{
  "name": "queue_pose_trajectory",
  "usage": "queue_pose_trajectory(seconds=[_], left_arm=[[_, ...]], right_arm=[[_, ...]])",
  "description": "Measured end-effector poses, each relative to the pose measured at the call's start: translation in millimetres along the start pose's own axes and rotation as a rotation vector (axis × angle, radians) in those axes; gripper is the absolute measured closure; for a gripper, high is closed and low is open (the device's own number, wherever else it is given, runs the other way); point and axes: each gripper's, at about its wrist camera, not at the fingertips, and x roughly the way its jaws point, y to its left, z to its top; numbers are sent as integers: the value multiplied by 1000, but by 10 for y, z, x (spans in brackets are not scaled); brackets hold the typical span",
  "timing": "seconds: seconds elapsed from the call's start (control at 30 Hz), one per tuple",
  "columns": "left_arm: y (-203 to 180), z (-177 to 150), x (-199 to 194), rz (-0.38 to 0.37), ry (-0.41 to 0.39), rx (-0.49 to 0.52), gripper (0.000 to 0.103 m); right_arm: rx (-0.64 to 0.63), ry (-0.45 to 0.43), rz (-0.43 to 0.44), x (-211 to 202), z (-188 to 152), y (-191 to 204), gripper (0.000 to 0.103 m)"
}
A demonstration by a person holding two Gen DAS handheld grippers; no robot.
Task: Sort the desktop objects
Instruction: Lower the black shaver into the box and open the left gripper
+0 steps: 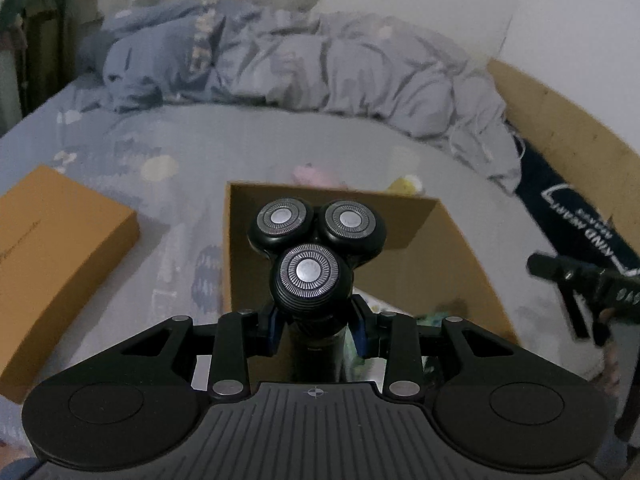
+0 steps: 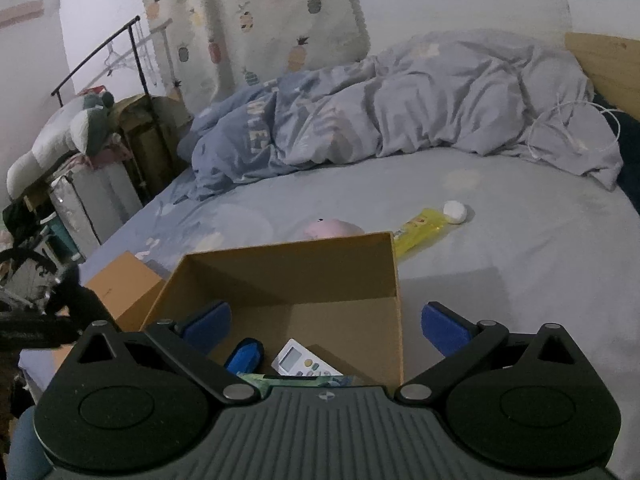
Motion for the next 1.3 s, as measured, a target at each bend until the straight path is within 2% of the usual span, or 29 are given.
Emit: queue_pose_trajectory(seconds=[0.33, 0.87, 1.3], left_arm=[[-85, -136, 264, 29, 81, 46, 66], [-246, -17, 548, 66, 67, 84, 66], [-298, -40, 894, 100, 111, 78, 66]], right_arm=[[-49, 54, -3, 101, -50, 91, 0], [-54, 89, -12, 161, -79, 92, 0], [-47, 93, -22, 190, -61, 61, 0]])
